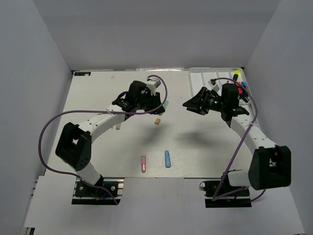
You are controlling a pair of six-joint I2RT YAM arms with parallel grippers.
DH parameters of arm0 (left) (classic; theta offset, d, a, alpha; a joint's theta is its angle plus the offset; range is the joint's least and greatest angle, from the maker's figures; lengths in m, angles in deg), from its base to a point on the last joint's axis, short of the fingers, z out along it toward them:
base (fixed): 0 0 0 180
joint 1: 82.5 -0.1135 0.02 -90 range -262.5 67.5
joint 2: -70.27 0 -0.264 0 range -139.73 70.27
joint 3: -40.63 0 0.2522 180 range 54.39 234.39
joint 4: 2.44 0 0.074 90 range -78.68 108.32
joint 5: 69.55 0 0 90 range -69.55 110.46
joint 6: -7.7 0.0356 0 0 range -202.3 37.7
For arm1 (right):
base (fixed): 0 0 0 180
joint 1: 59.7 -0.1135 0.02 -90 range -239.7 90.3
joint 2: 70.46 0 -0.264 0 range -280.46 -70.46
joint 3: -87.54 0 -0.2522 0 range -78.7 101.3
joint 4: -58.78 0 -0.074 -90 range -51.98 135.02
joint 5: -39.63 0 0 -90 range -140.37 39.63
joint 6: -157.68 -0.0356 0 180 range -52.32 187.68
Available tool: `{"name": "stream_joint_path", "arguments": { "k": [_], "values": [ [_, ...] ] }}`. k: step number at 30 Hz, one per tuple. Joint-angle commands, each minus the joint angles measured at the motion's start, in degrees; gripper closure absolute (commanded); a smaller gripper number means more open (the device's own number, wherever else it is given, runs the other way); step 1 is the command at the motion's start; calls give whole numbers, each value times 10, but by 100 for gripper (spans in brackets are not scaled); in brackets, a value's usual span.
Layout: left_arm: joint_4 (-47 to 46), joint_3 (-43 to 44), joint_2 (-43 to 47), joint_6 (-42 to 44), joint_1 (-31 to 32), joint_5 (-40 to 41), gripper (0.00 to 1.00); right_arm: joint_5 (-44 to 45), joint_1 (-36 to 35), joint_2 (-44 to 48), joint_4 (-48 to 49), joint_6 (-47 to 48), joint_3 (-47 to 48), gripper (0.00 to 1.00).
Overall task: Sort the stationery into containers
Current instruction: Pass the stationery from the left arm to the right
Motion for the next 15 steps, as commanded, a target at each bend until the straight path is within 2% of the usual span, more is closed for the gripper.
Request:
{"name": "stream_joint_path", "arguments": {
  "k": [1, 6, 15],
  "values": [
    [-1, 30, 2, -24, 13, 11, 99, 22, -27, -24, 29, -22, 27, 40],
    [-8, 33, -1, -24, 30, 3, 98, 58, -47, -68, 16, -10, 64, 39],
    [-15, 35, -4, -16, 53, 2, 98, 58, -72, -123, 32, -18, 94, 38]
  ]
}}
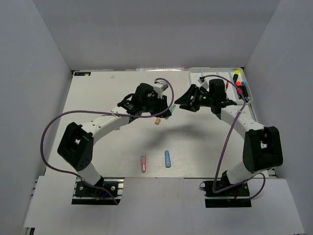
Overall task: Sort the stationery into containers
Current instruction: Pass the stationery from the left arm to the right, then place the stationery into the container
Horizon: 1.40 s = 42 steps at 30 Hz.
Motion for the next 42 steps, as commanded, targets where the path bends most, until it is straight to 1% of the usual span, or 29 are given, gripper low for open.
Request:
{"name": "stream_joint_path", "arguments": {
  "k": [1, 11, 14, 15, 16, 17, 18, 19, 20, 21, 22, 23, 24, 25, 26, 27, 28, 30, 31, 32, 33, 34, 37, 38, 39, 40, 41, 42],
  "values": [
    [-14, 25, 1, 3, 8, 3, 98, 6, -16, -10, 23, -8, 26, 38],
    [-18, 41, -17, -3, 13, 10, 99, 8, -48, -8, 29, -7, 5, 39],
    [-20, 43, -17, -8, 13, 15, 99, 6, -51, -7, 30, -8, -1, 43],
    [-20, 44, -17, -9, 13, 19, 99, 8, -52, -5, 30, -9, -4, 48],
    [-20, 45, -17, -10, 13, 20, 99, 8, -50, -5, 30, -8, -6, 55],
    [-21, 46, -17, -10, 13, 22, 98, 8, -50, -4, 30, -8, -7, 69],
    [-20, 46, -17, -13, 13, 21, 96, 10, -50, -4, 30, -7, -6, 75],
    [-20, 46, -17, -14, 13, 19, 90, 17, -48, -3, 23, -5, -4, 82],
    [-21, 46, -17, -15, 13, 15, 85, 19, -45, -4, 21, -2, -3, 91],
    [-23, 47, -17, -17, 13, 6, 78, 23, -46, -5, 19, 1, 3, 94],
    [-22, 48, -18, -20, 13, 2, 64, 26, -41, -5, 14, 3, 5, 97],
    [-21, 51, -18, -20, 13, -3, 52, 27, -37, -5, 13, 5, 7, 100],
    [-21, 52, -17, -21, 13, -13, 38, 30, -36, -3, 13, 9, 9, 100],
    [-18, 53, -15, -18, 13, -15, 11, 35, -24, -2, 3, 25, 17, 100],
    [-8, 58, -14, -15, 13, -18, 2, 40, -18, -1, -7, 38, 23, 100],
    [1, 60, -10, -3, 13, -24, 2, 55, -13, 2, -16, 57, 32, 100],
    [10, 62, -3, 5, 8, -23, 2, 65, 10, 2, -57, 106, 54, 100],
    [35, 60, 5, 27, 1, -16, 2, 98, 26, -3, -89, 165, 83, 100],
    [47, 61, 11, 37, 1, 10, 2, 110, 53, -5, -105, 228, 118, 100],
    [77, 62, 18, 50, 1, 30, 2, 132, 61, -16, -132, 261, 136, 100],
    [93, 67, 20, 82, 1, 44, 2, 148, 70, -24, -142, 296, 157, 100],
    [116, 68, 21, 102, 1, 61, 2, 174, 91, -46, -171, 363, 203, 100],
    [142, 61, 21, 121, -4, 81, 2, 197, 120, -88, -219, 481, 283, 100],
    [141, 53, 28, 122, -4, 82, 2, 214, 123, -116, -235, 549, 326, 100],
    [136, 44, 32, 124, -4, 82, 2, 229, 128, -131, -242, 572, 342, 100],
    [128, 30, 38, 128, -4, 78, 2, 236, 135, -165, -267, 610, 382, 100],
    [124, 25, 38, 129, -4, 75, 2, 235, 135, -183, -267, 621, 401, 100],
    [121, 23, 40, 129, -4, 74, 2, 235, 140, -201, -290, 629, 422, 100]
  ]
}}
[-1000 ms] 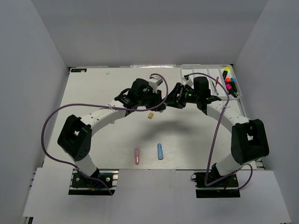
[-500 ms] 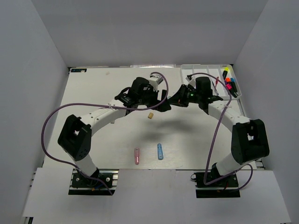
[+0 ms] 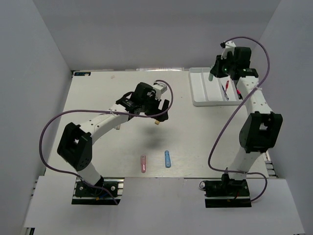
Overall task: Sort the stationery into containers
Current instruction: Place the stationery into the container
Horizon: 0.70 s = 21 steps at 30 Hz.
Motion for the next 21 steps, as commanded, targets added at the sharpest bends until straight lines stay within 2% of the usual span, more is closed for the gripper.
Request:
{"name": "stream_joint_path", "arguments": {
  "k": [1, 6, 12, 17, 19, 20, 21],
  "values": [
    [6, -11, 42, 25, -1, 6, 2, 37, 4, -71, -88, 145, 73, 100],
    [23, 12, 23, 34, -6, 1, 2, 55, 20, -172, -96, 188, 161, 100],
    [20, -17, 37, 46, -6, -12, 2, 75, 27, -261, -117, 222, 241, 100],
    [18, -41, 50, 62, -6, -35, 2, 68, 36, -305, -154, 223, 257, 100],
    [27, -43, 51, 79, -6, -68, 2, 60, 41, -313, -159, 209, 256, 100],
    [34, -44, 50, 83, -6, -85, 2, 64, 40, -315, -161, 204, 251, 94],
    [47, -49, 48, 82, -6, -110, 4, 69, 40, -316, -160, 201, 246, 81]
  ]
}}
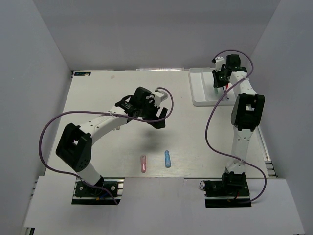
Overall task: Sort the stationery into containers
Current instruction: Place the stationery into the container
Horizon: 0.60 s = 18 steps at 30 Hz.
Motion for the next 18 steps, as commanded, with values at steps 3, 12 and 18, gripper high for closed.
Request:
{"name": "stream_joint_path", "arguments": {
  "k": [3, 12, 18],
  "values": [
    [36, -41, 44, 59, 5, -77, 8, 3, 8, -5, -27, -28, 14, 54],
    [12, -197, 193, 349, 11, -227, 9, -46, 16, 66, -86, -58, 59, 43],
    [162, -108, 102, 638, 39, -288, 18, -147, 16, 204, -102, -105, -13, 43]
  ]
}}
